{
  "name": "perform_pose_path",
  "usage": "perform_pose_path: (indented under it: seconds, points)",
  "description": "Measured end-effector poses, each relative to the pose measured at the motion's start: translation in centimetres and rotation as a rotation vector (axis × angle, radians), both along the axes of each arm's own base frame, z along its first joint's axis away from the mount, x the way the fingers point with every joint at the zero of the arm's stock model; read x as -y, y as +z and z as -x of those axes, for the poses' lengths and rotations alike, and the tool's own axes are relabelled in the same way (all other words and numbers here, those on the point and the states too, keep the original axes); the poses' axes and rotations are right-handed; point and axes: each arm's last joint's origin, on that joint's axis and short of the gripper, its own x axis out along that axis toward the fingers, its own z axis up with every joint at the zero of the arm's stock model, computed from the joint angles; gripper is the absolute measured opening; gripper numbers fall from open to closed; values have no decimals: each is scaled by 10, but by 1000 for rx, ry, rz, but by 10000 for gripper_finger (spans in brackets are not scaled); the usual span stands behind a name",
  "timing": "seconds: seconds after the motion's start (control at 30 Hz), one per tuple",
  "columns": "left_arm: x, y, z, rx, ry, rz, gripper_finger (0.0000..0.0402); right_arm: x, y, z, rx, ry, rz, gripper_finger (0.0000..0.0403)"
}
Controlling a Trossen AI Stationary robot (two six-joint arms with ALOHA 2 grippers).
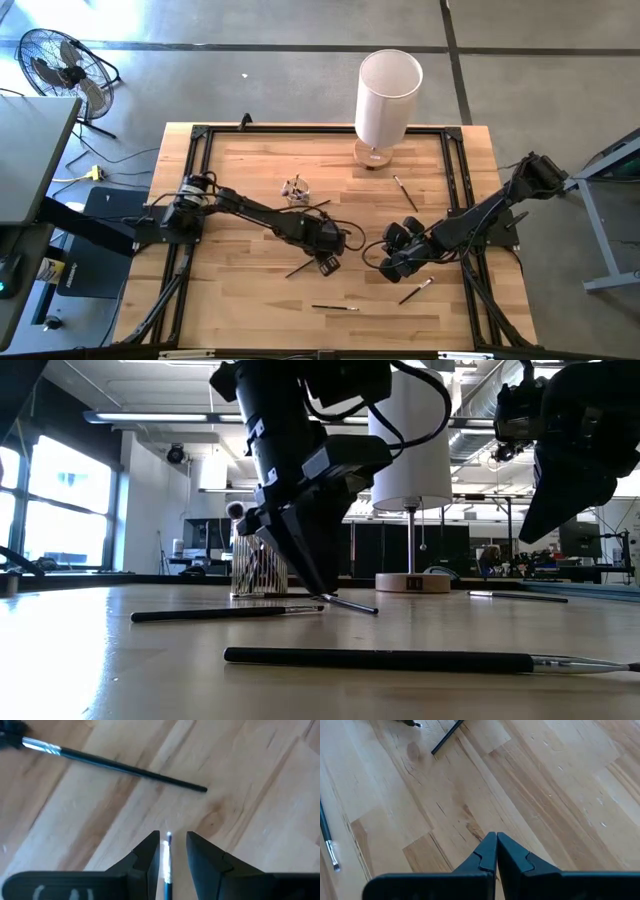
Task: Put items in baskets/containers
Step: Put the black liner brush into the yellow holder
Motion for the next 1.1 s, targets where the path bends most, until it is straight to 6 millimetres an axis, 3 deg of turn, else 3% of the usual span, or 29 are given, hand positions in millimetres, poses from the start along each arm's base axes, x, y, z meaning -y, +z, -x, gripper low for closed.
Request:
perform_pose_path:
  seconds: [0.33,0.47,0.77,1.0,1.1]
  points:
    - [7,0,2,6,5,-31,94,0,0,0,0,0,1,7]
    - [8,-15,-3,-13,25,-24,94,0,0,0,0,0,0,7]
    - [15,-25,-3,-34,39,-8,92,0,0,0,-3,4,-10,7]
    - [13,-27,-2,-40,32,-36,11,-1,0,0,-7,8,-15,7]
    - [13,-26,-3,-42,-44,-56,9,0,0,0,-4,5,-10,7]
